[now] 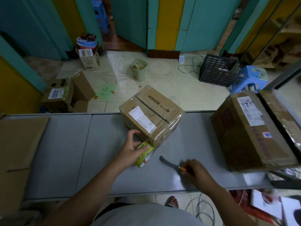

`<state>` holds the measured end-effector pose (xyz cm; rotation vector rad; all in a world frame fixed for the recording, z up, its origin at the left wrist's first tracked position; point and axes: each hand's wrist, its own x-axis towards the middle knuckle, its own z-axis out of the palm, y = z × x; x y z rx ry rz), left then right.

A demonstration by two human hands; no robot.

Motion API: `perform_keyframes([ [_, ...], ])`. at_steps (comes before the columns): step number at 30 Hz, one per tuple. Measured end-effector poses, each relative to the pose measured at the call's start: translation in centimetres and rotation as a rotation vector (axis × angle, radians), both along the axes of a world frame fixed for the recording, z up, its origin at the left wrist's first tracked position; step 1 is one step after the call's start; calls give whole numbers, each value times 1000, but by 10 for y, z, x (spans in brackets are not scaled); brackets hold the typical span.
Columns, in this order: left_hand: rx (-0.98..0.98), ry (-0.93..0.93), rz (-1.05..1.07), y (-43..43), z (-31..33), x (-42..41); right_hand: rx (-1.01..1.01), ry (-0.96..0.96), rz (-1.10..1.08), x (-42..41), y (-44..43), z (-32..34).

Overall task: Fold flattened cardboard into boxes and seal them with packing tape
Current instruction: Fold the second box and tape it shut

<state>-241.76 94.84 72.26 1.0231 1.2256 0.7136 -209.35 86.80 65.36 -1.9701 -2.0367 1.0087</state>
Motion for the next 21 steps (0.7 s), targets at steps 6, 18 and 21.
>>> perform_keyframes([
  [6, 87, 33, -44, 3, -8, -6, 153, 383, -167, 0, -18, 86],
  [18, 135, 44, -214, -2, 8, 1, 144, 151, -23, -85, 5, 129],
  [21, 146, 108, -183, -3, 10, 2, 141, 110, -27, -90, 14, 129],
])
